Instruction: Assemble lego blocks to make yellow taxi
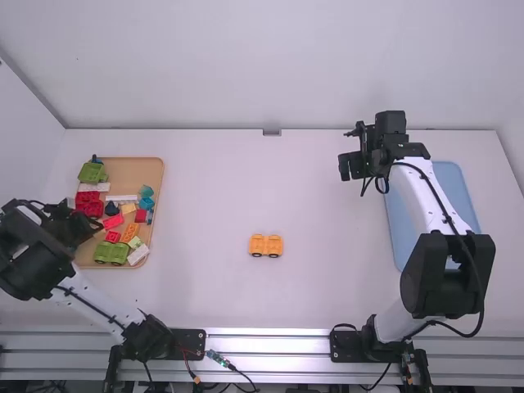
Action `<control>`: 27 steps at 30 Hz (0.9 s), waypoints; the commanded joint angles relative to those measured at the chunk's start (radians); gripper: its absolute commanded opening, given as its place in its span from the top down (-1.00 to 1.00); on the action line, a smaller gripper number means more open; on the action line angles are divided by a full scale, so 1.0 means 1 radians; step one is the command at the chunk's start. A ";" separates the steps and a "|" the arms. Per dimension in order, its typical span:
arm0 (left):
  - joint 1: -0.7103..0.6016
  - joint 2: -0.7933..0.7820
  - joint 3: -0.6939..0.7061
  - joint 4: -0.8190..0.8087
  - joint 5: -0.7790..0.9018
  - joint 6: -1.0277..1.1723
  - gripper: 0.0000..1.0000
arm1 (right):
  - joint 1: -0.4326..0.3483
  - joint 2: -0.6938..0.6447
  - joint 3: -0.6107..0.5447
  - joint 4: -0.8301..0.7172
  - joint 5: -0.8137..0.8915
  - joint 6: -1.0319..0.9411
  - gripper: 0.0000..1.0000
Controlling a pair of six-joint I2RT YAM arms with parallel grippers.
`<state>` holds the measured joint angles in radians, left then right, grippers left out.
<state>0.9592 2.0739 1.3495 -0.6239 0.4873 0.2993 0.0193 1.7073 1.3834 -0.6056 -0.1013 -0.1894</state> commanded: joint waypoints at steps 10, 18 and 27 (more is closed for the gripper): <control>-0.035 -0.157 0.003 0.036 0.021 -0.103 0.95 | -0.001 0.005 0.024 0.000 -0.003 -0.002 -0.99; -0.189 -0.469 -0.257 0.238 0.035 -0.195 0.96 | -0.001 0.005 0.024 0.015 -0.003 -0.001 -0.99; -0.649 -0.648 -0.348 0.145 0.008 -0.047 0.97 | -0.001 0.005 0.024 0.056 -0.003 0.006 -0.99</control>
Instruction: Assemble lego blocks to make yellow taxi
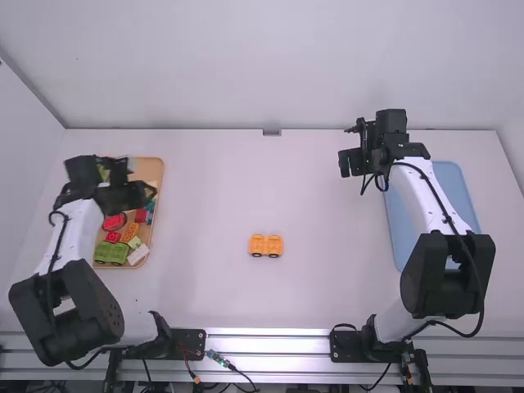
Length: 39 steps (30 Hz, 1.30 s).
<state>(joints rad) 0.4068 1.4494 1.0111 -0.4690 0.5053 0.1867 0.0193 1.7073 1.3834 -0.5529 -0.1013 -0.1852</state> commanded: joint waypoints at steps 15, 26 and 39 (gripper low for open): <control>-0.794 0.152 0.141 -0.010 -0.262 0.251 0.97 | -0.103 -0.105 0.024 -0.029 -0.072 0.128 -0.99; -1.060 0.551 0.498 -0.186 -0.399 0.449 0.97 | -0.189 -0.233 0.022 -0.122 -0.085 0.098 -0.99; -1.187 0.659 0.503 -0.136 -0.330 0.544 0.97 | -0.241 -0.448 -0.212 -0.026 -0.169 -0.054 -0.99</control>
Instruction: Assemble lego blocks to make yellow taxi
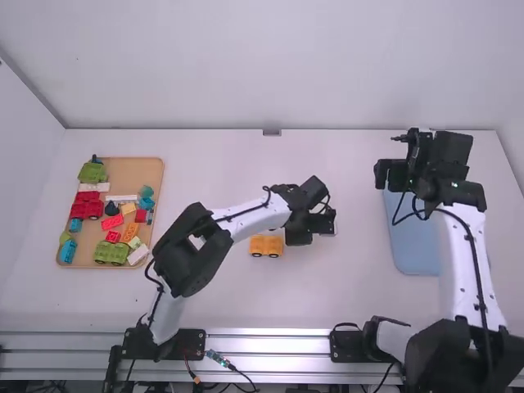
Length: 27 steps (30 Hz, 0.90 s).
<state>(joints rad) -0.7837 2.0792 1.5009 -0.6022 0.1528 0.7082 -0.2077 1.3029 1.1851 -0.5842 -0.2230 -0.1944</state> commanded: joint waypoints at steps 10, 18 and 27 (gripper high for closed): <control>-0.024 0.061 0.013 -0.013 -0.015 -0.008 0.94 | -0.133 -0.140 -0.146 0.105 -0.219 -0.074 -0.99; -0.036 0.061 -0.004 0.042 0.000 -0.043 0.41 | -0.131 -0.125 -0.150 0.109 -0.226 -0.090 -0.99; -0.035 0.060 -0.011 0.058 -0.016 -0.045 -0.65 | -0.108 -0.114 -0.150 0.111 -0.225 -0.125 -0.99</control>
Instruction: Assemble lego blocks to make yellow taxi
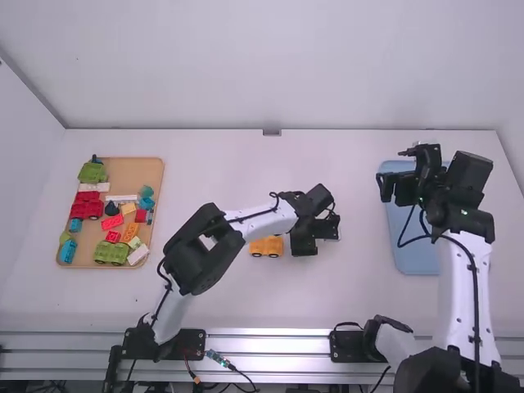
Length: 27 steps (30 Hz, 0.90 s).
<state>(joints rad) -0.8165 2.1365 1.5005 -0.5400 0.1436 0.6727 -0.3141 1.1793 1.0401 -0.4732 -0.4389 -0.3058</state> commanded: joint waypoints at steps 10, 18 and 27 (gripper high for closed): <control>0.076 -0.158 0.034 -0.075 -0.074 -0.011 -0.98 | -0.001 0.010 -0.006 -0.010 -0.070 -0.173 -0.98; 0.270 -0.397 -0.128 -0.105 0.288 0.242 -0.98 | 0.009 0.017 -0.023 -0.010 -0.255 -0.307 -0.99; 0.451 -0.569 -0.471 0.121 0.443 0.278 -0.98 | 0.147 0.182 -0.106 0.080 -0.309 -0.587 -0.99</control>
<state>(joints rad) -0.3740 1.6005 1.0519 -0.4152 0.5213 0.9600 -0.1802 1.3445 0.9394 -0.3935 -0.7284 -0.8116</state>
